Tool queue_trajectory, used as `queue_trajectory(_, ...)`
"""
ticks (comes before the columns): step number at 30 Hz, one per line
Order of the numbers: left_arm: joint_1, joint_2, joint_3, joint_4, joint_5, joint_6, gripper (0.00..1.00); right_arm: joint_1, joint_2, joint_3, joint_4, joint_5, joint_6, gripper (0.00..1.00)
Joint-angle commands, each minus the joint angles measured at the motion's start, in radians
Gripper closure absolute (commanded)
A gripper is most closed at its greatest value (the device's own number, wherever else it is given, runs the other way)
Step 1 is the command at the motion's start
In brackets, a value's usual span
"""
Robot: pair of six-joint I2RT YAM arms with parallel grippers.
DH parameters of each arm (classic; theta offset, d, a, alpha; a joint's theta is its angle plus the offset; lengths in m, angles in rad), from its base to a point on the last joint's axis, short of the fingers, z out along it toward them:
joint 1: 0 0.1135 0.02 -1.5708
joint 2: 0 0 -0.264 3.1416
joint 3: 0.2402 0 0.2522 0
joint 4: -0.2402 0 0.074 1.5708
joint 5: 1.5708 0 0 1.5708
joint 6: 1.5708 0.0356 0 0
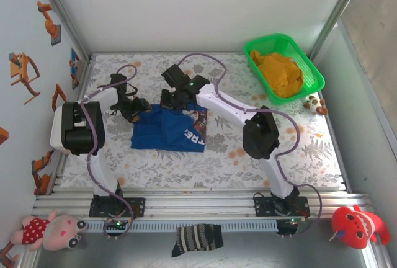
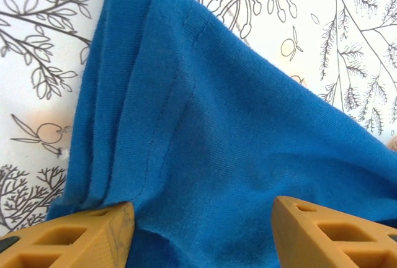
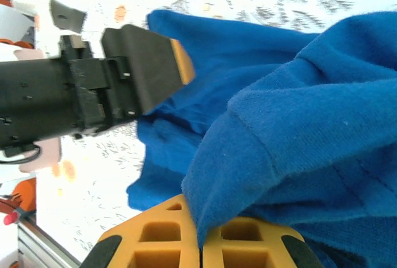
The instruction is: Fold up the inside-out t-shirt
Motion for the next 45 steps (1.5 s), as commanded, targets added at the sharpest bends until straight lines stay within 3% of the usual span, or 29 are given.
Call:
queue_trajectory(1,-0.02,0.082,-0.064,-0.014,-0.011,-0.01,0.4,0.029,0.037,0.083,-0.001,-0.027,0.048,1.0)
queue_trajectory(6,-0.011,0.094,-0.021,-0.041,-0.016,-0.013,0.39,0.049,0.143,0.128,0.11,-0.105,0.074,0.99)
queue_trajectory(8,0.014,0.104,0.032,-0.061,-0.014,-0.016,0.38,0.054,0.181,0.152,0.155,-0.158,0.051,0.68)
queue_trajectory(9,0.031,0.109,0.066,-0.071,-0.011,-0.018,0.37,0.055,0.187,0.158,0.169,-0.183,0.035,0.6)
queue_trajectory(13,0.109,0.125,0.225,-0.13,0.01,-0.021,0.35,0.06,0.096,0.106,0.213,-0.229,-0.046,0.45)
queue_trajectory(14,0.129,0.123,0.264,-0.148,0.008,-0.018,0.35,0.059,0.06,0.087,0.213,-0.221,-0.064,0.37)
queue_trajectory(18,0.17,0.068,0.358,-0.203,0.006,0.003,0.34,0.02,-0.078,-0.043,0.213,-0.186,-0.101,0.37)
queue_trajectory(22,0.159,-0.056,0.298,-0.202,0.016,0.01,0.34,-0.07,-0.161,-0.224,0.251,-0.146,-0.091,0.4)
queue_trajectory(26,0.077,-0.214,0.155,-0.191,0.002,0.031,0.33,-0.167,-0.221,-0.401,0.282,-0.089,-0.081,0.41)
queue_trajectory(31,-0.105,-0.335,0.034,-0.191,-0.095,0.048,0.32,-0.274,-0.235,-0.547,0.31,-0.082,-0.099,0.37)
queue_trajectory(39,-0.413,-0.237,0.071,-0.228,-0.391,0.096,0.32,-0.316,-0.115,-0.51,0.318,-0.159,-0.109,0.36)
queue_trajectory(45,-0.517,-0.143,0.079,-0.235,-0.539,0.127,0.32,-0.316,-0.041,-0.468,0.355,-0.183,-0.063,0.37)
